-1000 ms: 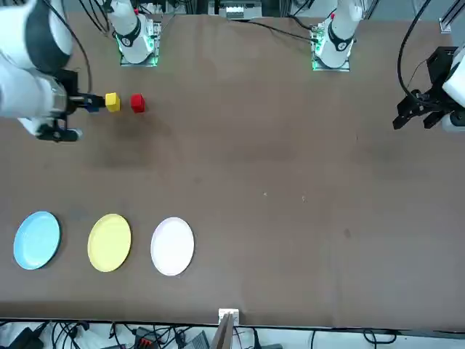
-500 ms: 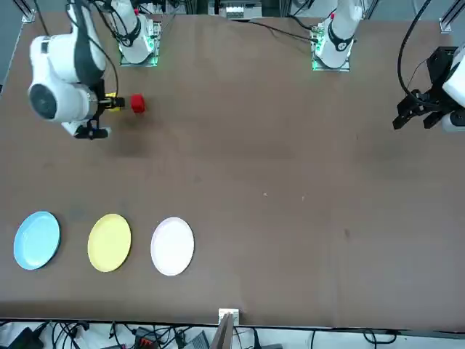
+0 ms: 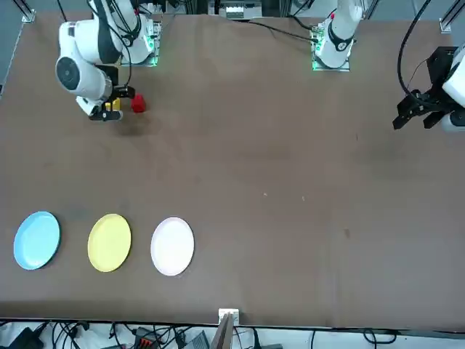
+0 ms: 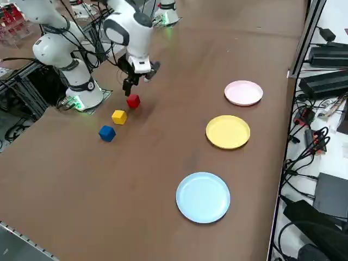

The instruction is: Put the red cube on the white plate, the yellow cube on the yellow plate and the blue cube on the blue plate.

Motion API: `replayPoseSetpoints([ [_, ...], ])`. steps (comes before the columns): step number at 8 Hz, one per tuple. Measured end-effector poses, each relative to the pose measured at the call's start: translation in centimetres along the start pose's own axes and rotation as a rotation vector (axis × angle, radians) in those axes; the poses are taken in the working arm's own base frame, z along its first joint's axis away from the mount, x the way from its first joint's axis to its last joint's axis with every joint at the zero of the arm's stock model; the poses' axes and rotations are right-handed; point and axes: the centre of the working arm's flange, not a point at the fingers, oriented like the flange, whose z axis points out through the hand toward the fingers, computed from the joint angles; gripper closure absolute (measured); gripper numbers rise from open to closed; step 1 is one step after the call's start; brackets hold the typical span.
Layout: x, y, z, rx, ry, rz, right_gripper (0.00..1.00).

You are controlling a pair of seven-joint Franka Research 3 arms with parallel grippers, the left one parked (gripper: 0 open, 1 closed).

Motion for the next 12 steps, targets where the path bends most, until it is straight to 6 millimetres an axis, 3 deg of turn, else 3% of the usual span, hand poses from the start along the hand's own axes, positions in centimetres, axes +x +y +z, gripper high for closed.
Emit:
replayPoseSetpoints([
  [2,-0.7,0.0,2.6,0.000,0.014,0.000,0.03],
  [6,0.4,-1.3,4.4,-0.011,0.025,-0.033,0.03],
  [12,0.6,-1.5,5.4,-0.011,0.041,-0.038,0.03],
])
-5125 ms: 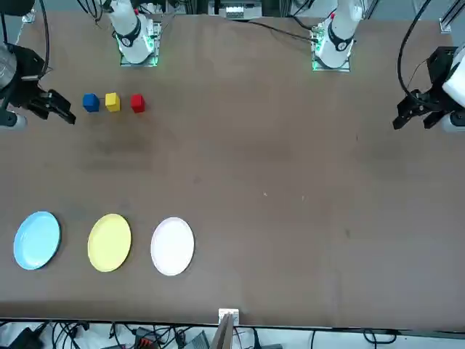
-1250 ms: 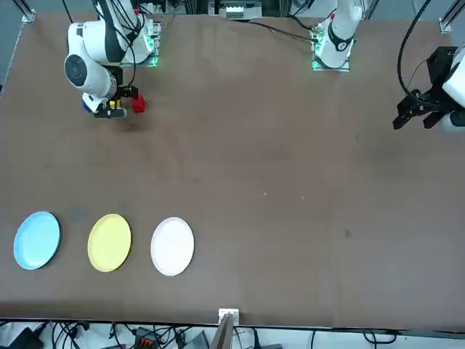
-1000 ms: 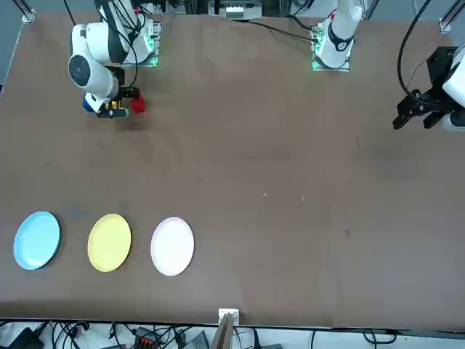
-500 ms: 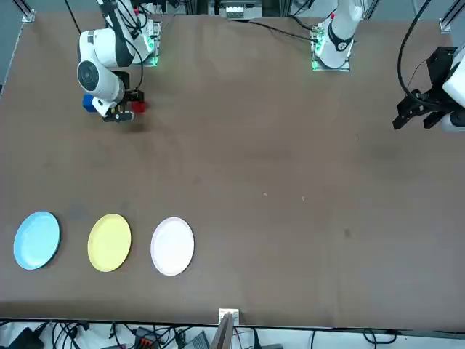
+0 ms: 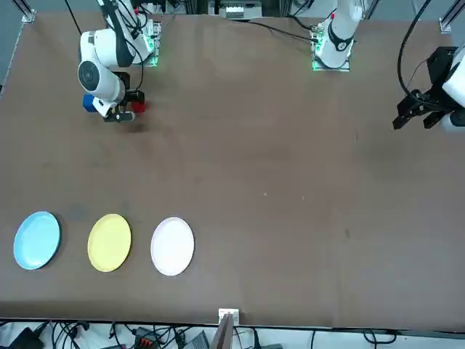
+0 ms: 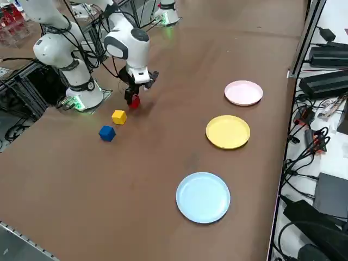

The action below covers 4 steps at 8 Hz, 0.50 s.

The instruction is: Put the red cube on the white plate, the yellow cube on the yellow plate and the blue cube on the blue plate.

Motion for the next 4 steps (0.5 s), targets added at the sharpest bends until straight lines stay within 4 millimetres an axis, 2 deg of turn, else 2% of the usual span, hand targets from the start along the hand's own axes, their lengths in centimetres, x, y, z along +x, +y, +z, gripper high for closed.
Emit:
replayPoseSetpoints([
  [4,0.13,-0.03,1.07,0.001,0.000,0.000,0.03],
])
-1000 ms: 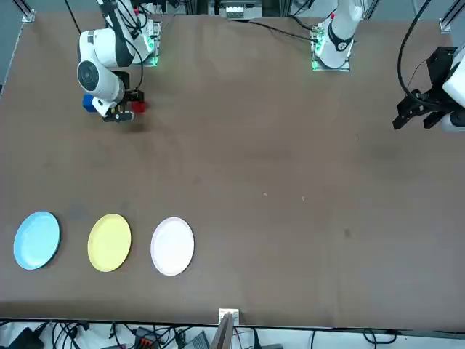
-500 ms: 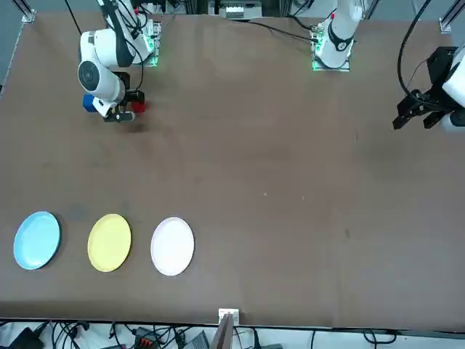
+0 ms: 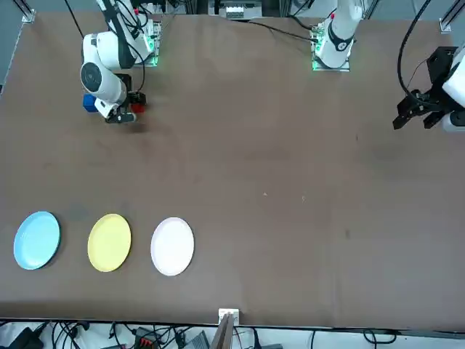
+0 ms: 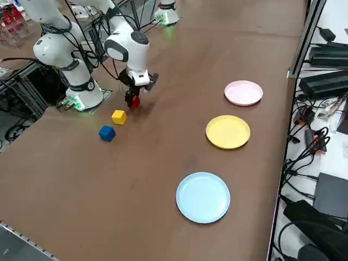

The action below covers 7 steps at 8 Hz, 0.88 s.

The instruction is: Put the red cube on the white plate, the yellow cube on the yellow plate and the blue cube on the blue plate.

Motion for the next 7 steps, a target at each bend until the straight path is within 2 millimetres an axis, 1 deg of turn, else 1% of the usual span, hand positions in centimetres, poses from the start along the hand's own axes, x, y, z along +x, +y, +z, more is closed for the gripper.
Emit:
replayPoseSetpoints([
  [2,-0.1,0.0,0.5,0.000,-0.003,0.004,0.04],
  [3,-0.3,0.0,1.1,0.001,0.005,0.009,0.06],
  [5,-0.5,0.0,2.2,0.002,0.010,0.027,0.15],
  [6,-0.5,-0.1,2.1,0.000,0.010,0.028,0.30],
  [7,-0.6,-0.5,2.1,-0.004,0.012,0.021,0.30],
])
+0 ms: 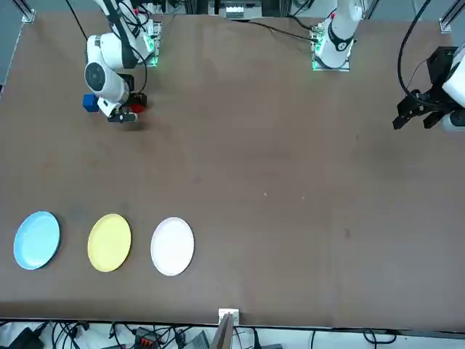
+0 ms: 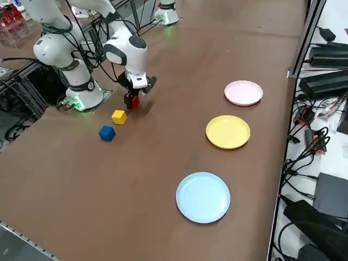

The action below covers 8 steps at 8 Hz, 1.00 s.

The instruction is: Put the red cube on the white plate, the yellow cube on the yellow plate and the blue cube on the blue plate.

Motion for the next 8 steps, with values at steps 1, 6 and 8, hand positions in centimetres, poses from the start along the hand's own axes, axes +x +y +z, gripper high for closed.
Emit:
replayPoseSetpoints([
  [1,0.0,-0.4,-0.1,-0.004,0.003,0.000,0.30],
  [6,5.9,-1.9,-9.2,0.015,0.176,0.041,0.30],
  [8,10.6,-2.8,-16.6,0.021,0.182,0.046,0.30],
])
